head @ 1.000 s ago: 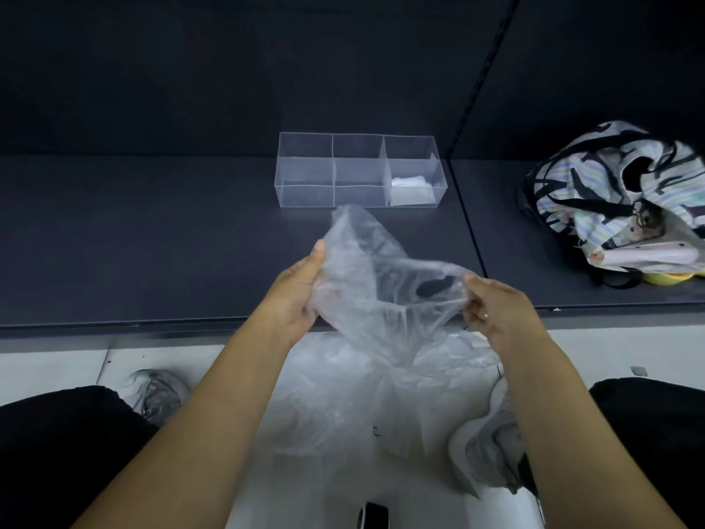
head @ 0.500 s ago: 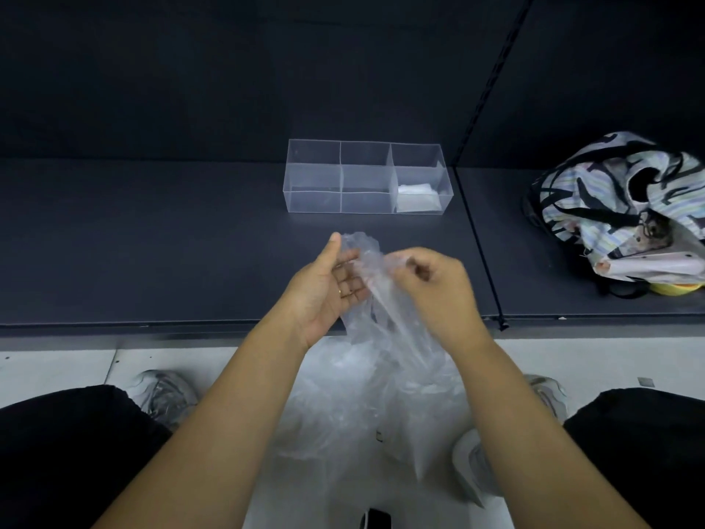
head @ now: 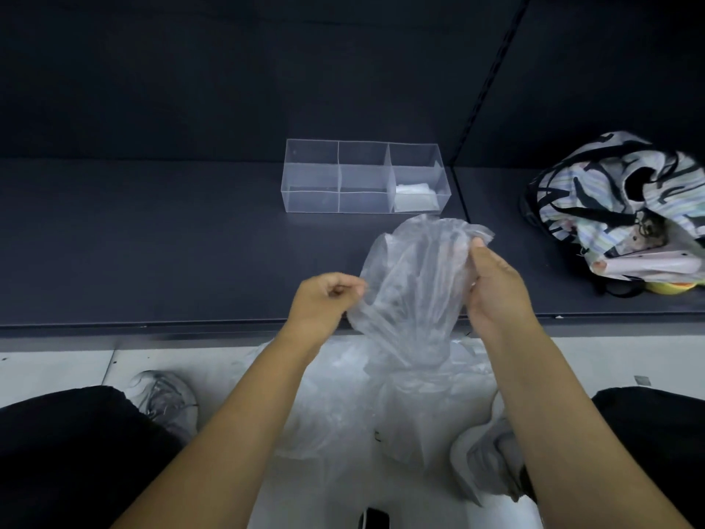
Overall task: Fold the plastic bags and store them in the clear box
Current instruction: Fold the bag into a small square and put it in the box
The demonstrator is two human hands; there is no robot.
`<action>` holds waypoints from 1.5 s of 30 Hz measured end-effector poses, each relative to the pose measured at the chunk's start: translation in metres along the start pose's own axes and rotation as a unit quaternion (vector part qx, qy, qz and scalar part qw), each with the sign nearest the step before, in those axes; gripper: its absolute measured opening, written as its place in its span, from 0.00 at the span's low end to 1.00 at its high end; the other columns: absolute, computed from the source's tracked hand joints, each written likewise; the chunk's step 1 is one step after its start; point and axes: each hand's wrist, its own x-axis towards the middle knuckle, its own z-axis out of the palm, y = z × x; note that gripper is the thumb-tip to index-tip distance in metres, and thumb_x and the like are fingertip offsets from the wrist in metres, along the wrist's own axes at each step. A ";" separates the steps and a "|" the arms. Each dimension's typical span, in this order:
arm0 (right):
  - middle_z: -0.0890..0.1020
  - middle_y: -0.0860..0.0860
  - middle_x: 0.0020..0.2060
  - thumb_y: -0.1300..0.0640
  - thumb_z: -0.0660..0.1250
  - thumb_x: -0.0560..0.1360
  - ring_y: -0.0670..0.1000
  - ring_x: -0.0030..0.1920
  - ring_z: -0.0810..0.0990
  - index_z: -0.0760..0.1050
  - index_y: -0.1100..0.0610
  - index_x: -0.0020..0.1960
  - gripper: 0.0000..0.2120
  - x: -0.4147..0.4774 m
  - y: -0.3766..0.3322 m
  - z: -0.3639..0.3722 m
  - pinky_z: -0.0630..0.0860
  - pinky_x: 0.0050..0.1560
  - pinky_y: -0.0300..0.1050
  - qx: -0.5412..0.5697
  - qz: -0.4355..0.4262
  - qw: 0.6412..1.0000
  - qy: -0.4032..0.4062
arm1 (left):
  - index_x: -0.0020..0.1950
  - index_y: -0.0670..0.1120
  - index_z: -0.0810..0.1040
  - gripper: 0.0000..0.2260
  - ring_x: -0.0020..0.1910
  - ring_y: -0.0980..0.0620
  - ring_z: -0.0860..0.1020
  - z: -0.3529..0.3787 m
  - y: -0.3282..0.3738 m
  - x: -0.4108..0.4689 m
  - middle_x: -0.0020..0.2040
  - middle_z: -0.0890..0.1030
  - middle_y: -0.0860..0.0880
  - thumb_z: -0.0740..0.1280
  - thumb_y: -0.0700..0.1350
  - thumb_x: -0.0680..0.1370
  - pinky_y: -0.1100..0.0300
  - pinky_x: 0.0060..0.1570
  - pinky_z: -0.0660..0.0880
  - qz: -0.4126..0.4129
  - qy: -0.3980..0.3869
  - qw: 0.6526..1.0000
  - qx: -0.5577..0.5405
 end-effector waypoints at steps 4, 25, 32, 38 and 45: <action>0.79 0.50 0.32 0.53 0.61 0.81 0.49 0.34 0.77 0.75 0.54 0.36 0.16 0.009 -0.005 -0.015 0.75 0.40 0.43 -0.031 -0.047 0.998 0.027 | 0.44 0.50 0.81 0.07 0.41 0.59 0.78 -0.024 0.000 0.006 0.41 0.81 0.54 0.73 0.38 0.73 0.72 0.37 0.72 -0.067 -0.075 0.987 0.124; 0.72 0.55 0.28 0.50 0.64 0.79 0.53 0.31 0.70 0.71 0.54 0.30 0.19 0.026 0.001 -0.017 0.73 0.38 0.45 -0.140 -0.087 0.986 0.027 | 0.41 0.47 0.76 0.08 0.38 0.54 0.77 -0.009 0.008 0.026 0.37 0.81 0.49 0.66 0.47 0.79 0.54 0.52 0.74 0.009 0.032 0.992 -0.123; 0.61 0.42 0.22 0.52 0.64 0.79 0.42 0.24 0.59 0.67 0.64 0.32 0.21 0.040 0.000 0.003 0.60 0.25 0.34 -0.266 -0.203 0.942 -0.004 | 0.45 0.48 0.73 0.08 0.26 0.59 0.72 -0.021 0.013 0.034 0.29 0.75 0.54 0.62 0.51 0.80 0.68 0.35 0.73 0.037 0.146 0.988 0.038; 0.70 0.50 0.25 0.52 0.64 0.79 0.45 0.27 0.66 0.75 0.66 0.39 0.18 0.034 0.002 0.044 0.65 0.28 0.38 -0.300 -0.236 0.918 -0.111 | 0.52 0.45 0.81 0.16 0.42 0.59 0.80 0.031 0.061 0.048 0.47 0.84 0.51 0.70 0.56 0.74 0.62 0.44 0.78 0.013 -0.038 0.999 0.036; 0.83 0.55 0.37 0.42 0.75 0.63 0.49 0.35 0.80 0.81 0.56 0.46 0.20 0.076 -0.028 -0.002 0.76 0.36 0.38 -0.383 -0.029 0.866 -0.320 | 0.38 0.48 0.79 0.08 0.29 0.60 0.75 -0.018 0.053 0.094 0.33 0.79 0.53 0.70 0.49 0.76 0.69 0.34 0.74 -0.010 0.128 0.992 -0.001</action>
